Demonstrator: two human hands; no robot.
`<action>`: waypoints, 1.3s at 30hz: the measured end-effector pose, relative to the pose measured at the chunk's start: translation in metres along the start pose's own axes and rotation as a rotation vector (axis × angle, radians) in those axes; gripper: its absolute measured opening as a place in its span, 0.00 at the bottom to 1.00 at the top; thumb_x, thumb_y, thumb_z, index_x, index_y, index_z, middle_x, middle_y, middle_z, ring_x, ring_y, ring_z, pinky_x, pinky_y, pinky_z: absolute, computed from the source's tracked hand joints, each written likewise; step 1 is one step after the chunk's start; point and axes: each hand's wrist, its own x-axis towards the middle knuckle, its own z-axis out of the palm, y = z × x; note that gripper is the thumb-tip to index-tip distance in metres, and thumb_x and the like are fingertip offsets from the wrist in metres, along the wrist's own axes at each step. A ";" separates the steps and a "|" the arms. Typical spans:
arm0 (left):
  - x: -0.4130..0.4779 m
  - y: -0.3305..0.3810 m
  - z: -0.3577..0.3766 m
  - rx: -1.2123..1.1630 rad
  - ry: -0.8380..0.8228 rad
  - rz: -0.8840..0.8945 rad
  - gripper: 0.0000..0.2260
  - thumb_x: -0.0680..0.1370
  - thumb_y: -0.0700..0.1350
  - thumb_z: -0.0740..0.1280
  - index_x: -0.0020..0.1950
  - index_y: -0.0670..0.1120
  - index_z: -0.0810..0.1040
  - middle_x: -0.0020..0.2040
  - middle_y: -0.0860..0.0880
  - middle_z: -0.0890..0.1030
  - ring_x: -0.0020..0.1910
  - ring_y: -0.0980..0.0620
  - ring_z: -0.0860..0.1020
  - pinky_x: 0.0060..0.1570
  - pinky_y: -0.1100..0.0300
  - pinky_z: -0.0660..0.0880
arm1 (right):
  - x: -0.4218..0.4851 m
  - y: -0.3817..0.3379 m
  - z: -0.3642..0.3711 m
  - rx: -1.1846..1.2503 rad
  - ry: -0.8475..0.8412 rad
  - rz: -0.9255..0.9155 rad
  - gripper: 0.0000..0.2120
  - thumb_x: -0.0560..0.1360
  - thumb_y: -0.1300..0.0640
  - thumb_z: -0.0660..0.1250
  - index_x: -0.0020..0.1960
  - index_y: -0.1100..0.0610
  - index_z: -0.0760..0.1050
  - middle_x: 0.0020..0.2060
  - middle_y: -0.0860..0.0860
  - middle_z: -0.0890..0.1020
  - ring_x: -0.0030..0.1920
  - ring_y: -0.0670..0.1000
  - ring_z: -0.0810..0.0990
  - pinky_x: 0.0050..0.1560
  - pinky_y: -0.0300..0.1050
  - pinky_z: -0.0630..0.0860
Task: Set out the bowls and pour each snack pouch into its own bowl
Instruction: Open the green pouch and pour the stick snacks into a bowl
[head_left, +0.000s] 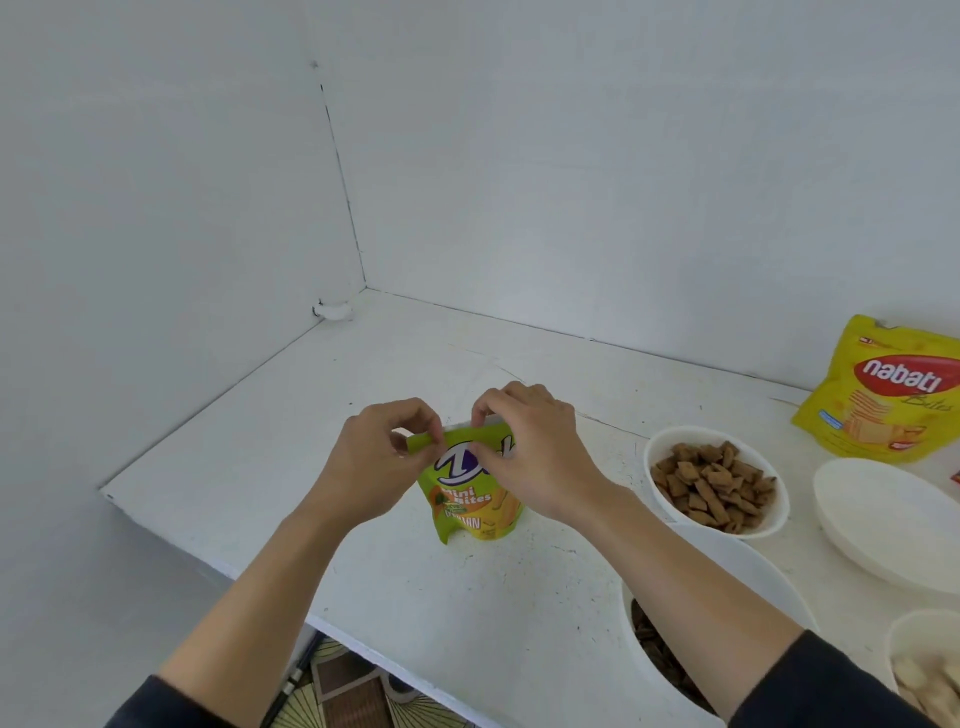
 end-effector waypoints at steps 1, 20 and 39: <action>0.000 0.001 -0.001 0.001 0.005 -0.001 0.10 0.76 0.41 0.74 0.40 0.53 0.79 0.42 0.56 0.83 0.36 0.49 0.82 0.38 0.55 0.79 | 0.001 -0.002 0.002 -0.013 0.001 -0.014 0.08 0.77 0.50 0.70 0.54 0.47 0.74 0.50 0.42 0.74 0.58 0.49 0.70 0.61 0.51 0.62; -0.001 0.015 -0.005 -0.118 -0.204 -0.059 0.11 0.78 0.37 0.69 0.45 0.51 0.88 0.43 0.53 0.88 0.45 0.50 0.86 0.48 0.51 0.80 | -0.001 0.022 0.004 0.038 0.035 -0.164 0.02 0.77 0.51 0.71 0.50 0.47 0.81 0.53 0.41 0.76 0.59 0.44 0.68 0.68 0.59 0.61; 0.025 0.003 0.027 -0.105 -0.326 0.449 0.02 0.73 0.47 0.76 0.45 0.52 0.88 0.48 0.56 0.83 0.47 0.50 0.80 0.45 0.55 0.74 | -0.001 0.048 -0.031 0.271 -0.287 -0.208 0.02 0.78 0.62 0.71 0.49 0.57 0.82 0.54 0.46 0.77 0.51 0.48 0.77 0.52 0.46 0.75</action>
